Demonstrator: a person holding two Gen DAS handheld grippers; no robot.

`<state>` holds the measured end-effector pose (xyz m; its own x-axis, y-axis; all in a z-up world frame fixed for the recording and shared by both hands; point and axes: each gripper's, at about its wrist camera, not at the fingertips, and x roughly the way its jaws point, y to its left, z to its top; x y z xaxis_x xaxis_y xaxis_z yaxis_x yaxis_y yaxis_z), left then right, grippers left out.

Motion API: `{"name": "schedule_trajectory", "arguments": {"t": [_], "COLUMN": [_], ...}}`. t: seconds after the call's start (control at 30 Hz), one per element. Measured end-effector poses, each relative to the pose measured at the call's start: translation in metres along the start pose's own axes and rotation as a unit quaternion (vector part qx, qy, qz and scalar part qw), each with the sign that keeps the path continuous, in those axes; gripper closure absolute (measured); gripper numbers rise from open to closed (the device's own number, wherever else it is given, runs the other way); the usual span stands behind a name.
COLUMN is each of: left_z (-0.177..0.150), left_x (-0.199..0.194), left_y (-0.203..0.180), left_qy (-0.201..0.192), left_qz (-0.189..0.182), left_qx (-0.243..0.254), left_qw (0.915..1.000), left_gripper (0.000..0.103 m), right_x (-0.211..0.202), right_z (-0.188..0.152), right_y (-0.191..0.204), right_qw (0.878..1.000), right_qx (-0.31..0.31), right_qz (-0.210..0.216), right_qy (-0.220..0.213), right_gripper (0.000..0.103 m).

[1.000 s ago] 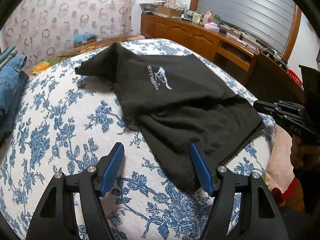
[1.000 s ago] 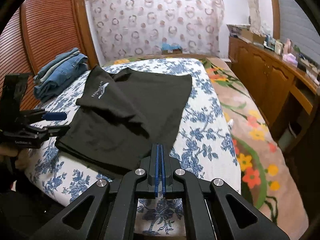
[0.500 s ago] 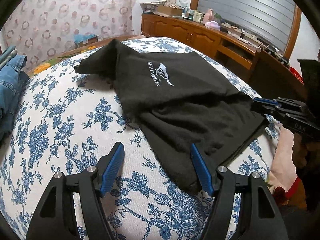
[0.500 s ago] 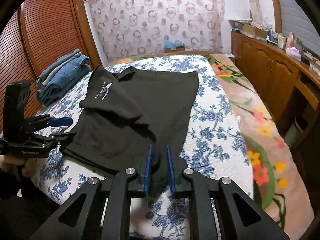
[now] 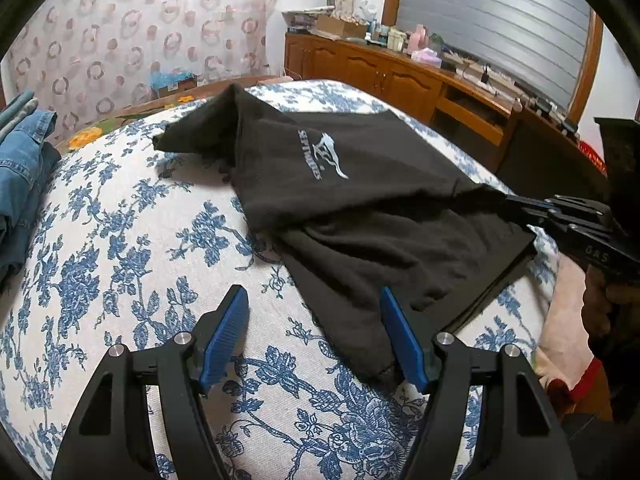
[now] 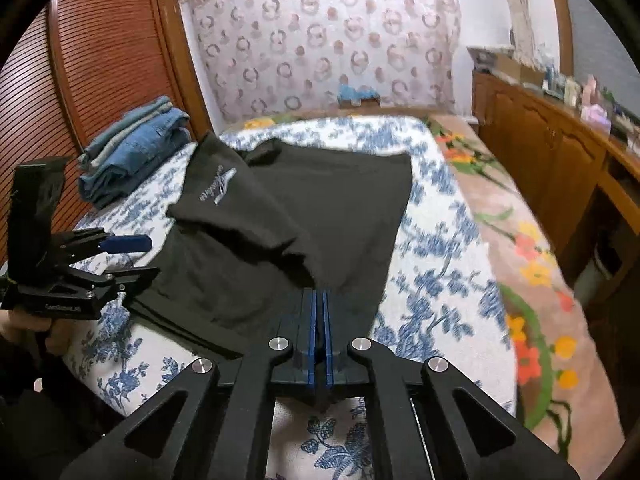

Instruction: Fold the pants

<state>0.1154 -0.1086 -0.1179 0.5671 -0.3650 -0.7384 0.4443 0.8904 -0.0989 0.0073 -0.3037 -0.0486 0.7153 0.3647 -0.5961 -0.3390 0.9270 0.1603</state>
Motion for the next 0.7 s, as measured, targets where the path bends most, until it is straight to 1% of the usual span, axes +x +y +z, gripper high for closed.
{"name": "schedule_trajectory", "arguments": {"t": [0.1,0.17,0.27,0.43,0.57,0.63,0.67,0.7], "left_z": [0.002,0.004,0.005,0.002,0.001,0.001,0.001,0.002], "left_x": [-0.007,-0.009,-0.006,0.004,0.005,0.003,0.002,0.000], "left_y": [0.000,-0.001,-0.001,0.001,0.003,0.004,0.005,0.006], "left_qy": [-0.013,-0.015,-0.012,0.009,0.012,0.008,0.005,0.002], "left_qz": [-0.003,-0.003,-0.001,0.008,0.008,0.008,0.008,0.008], "left_qx": [-0.002,-0.001,-0.002,-0.001,-0.005,-0.007,-0.009,-0.011], "left_qw": [0.9999,0.9999,0.9999,0.9999,0.9999,0.9999,0.9999,0.9999], "left_gripper": [0.033,0.033,0.033,0.033,0.033,0.033,0.033,0.033], "right_x": [-0.016,-0.021,-0.022,-0.010,-0.016,-0.018,-0.020,-0.020], "right_z": [0.001,-0.001,-0.008,-0.014,-0.004,0.004,0.007,0.010], "right_y": [-0.004,-0.006,-0.006,-0.007,-0.007,-0.006,-0.005,-0.004], "right_qw": [1.000,1.000,0.999,0.999,0.999,0.999,0.999,0.999], "right_qx": [-0.004,-0.005,-0.013,-0.002,0.000,-0.002,-0.003,-0.005], "right_qz": [-0.011,-0.017,-0.031,-0.040,-0.041,-0.037,-0.033,-0.029], "right_qy": [-0.020,-0.021,-0.015,0.016,0.005,-0.006,-0.011,-0.014], "right_gripper": [0.102,0.102,0.102,0.102,0.092,0.082,0.078,0.072]}}
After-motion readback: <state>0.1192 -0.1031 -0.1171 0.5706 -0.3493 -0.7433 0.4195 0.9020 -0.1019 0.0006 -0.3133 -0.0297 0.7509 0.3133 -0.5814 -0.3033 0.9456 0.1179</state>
